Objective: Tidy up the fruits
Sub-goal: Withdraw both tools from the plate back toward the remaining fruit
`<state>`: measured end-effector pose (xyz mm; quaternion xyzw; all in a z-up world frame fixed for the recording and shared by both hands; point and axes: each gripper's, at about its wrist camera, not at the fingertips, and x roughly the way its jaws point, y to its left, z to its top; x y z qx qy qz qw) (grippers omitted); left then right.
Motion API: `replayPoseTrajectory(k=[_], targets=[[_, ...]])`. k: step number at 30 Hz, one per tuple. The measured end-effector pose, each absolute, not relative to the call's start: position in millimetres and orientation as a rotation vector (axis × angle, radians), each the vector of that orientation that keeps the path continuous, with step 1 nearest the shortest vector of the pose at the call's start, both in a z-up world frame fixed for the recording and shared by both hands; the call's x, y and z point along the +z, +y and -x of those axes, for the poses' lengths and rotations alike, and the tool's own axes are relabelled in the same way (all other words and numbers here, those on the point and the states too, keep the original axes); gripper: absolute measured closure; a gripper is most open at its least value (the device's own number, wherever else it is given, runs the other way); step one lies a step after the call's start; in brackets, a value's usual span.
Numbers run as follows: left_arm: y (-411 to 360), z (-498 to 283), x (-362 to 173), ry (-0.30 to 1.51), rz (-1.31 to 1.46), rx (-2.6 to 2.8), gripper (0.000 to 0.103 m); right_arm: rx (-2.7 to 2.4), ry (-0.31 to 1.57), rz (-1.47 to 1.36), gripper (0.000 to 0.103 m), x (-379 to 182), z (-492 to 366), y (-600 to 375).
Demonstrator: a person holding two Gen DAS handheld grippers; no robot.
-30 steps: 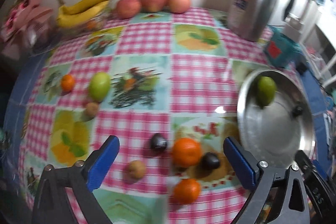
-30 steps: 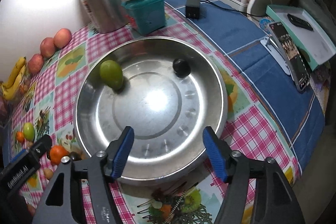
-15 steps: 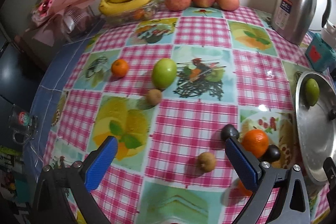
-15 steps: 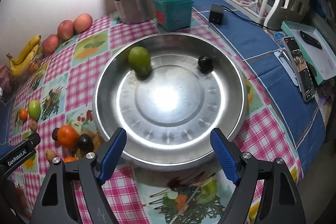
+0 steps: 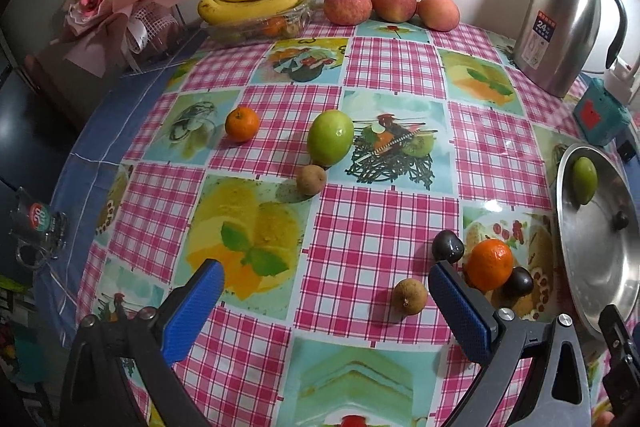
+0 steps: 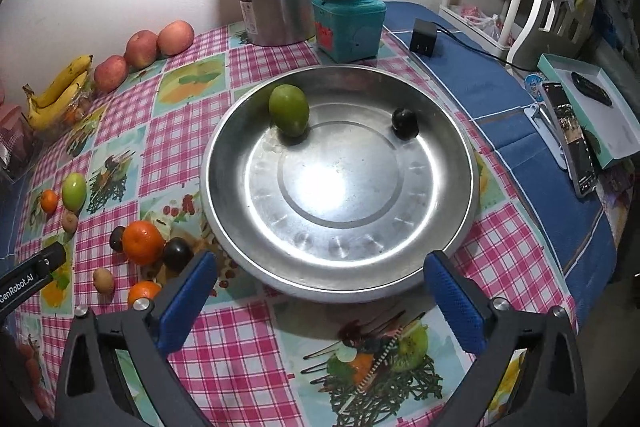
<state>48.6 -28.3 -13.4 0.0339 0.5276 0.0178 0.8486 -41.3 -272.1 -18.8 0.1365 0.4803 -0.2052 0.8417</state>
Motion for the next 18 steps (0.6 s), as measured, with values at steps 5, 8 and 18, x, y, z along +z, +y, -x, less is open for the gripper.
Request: replayPoseTrajectory(k=[5,8,18], targets=[[-18,-48,-10,1.107,-0.047,0.030,0.000,-0.427,1.007,-0.294,0.001,-18,42,-267],[-11,-49,-10,1.106,-0.027,0.037,0.000,-0.410,1.005,-0.292,0.001,-18,41,-262],[14,-55,-13,1.118,0.034,0.037,0.000,-0.243,1.039,-0.267,0.001,-21,24,-218]])
